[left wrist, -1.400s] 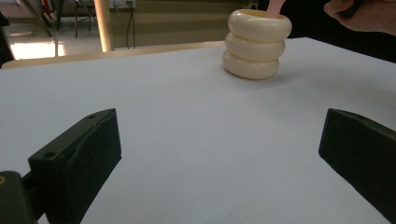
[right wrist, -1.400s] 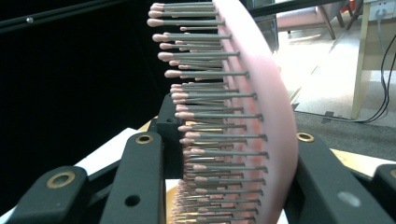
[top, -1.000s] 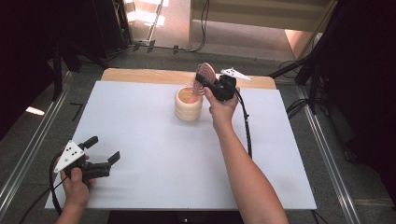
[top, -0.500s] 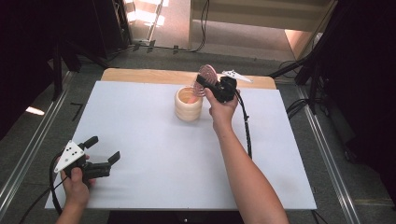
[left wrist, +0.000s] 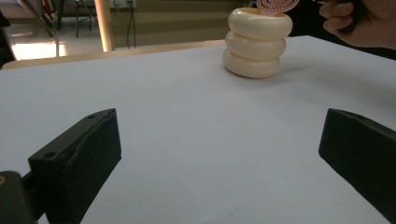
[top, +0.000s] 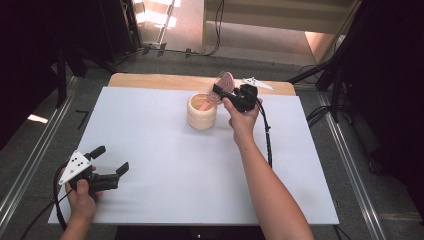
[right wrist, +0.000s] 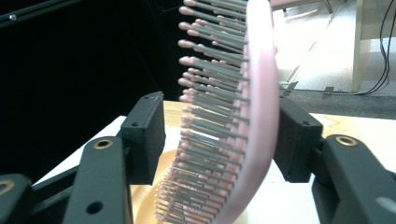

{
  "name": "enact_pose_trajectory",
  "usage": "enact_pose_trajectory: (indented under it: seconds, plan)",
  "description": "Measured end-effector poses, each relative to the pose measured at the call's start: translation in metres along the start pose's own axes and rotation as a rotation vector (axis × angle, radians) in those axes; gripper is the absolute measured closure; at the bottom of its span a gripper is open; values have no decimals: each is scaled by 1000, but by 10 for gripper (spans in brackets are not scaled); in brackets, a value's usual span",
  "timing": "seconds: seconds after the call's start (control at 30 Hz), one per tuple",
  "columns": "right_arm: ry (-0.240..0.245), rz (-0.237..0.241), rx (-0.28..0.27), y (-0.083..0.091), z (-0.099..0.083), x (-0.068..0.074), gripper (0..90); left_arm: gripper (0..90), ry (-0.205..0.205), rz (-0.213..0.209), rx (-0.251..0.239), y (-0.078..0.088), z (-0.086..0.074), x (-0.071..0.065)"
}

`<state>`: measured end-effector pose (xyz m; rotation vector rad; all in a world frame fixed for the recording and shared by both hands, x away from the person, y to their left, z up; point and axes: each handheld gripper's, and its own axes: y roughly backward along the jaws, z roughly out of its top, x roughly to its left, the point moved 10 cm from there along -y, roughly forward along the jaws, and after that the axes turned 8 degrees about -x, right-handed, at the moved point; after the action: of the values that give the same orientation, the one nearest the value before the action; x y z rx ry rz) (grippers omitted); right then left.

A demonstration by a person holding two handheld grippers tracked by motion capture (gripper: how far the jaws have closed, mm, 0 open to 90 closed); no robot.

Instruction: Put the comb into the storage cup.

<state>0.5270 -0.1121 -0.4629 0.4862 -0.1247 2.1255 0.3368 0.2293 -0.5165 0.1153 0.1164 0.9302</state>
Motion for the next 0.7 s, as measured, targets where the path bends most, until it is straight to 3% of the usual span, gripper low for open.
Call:
enact_pose_trajectory:
  seconds: [0.27, 0.33, 0.5, 0.53, 0.6, 0.7]
  plan:
    - [33, 6, 3, 11, 0, 0, 222, 0, -2, -2, 0, 0, 0, 0]
    - [48, 48, 7, 16, -1, 4, 112, 0, -3, -2, 1, 0, 0, 0]
    - [69, 64, -8, 27, 3, 10, 53, 0, -7, 1, 6, 0, 0, 0]
    - [77, 63, -4, 29, 3, 11, 0, 0, -7, 1, 6, 0, 0, -1]
    - [93, 86, -2, 34, 2, 15, 0, 0, -7, 0, 5, 0, 0, -1]
    - [123, 82, 7, 39, 0, 15, 0, 0, -8, -1, 4, -1, 0, -1]
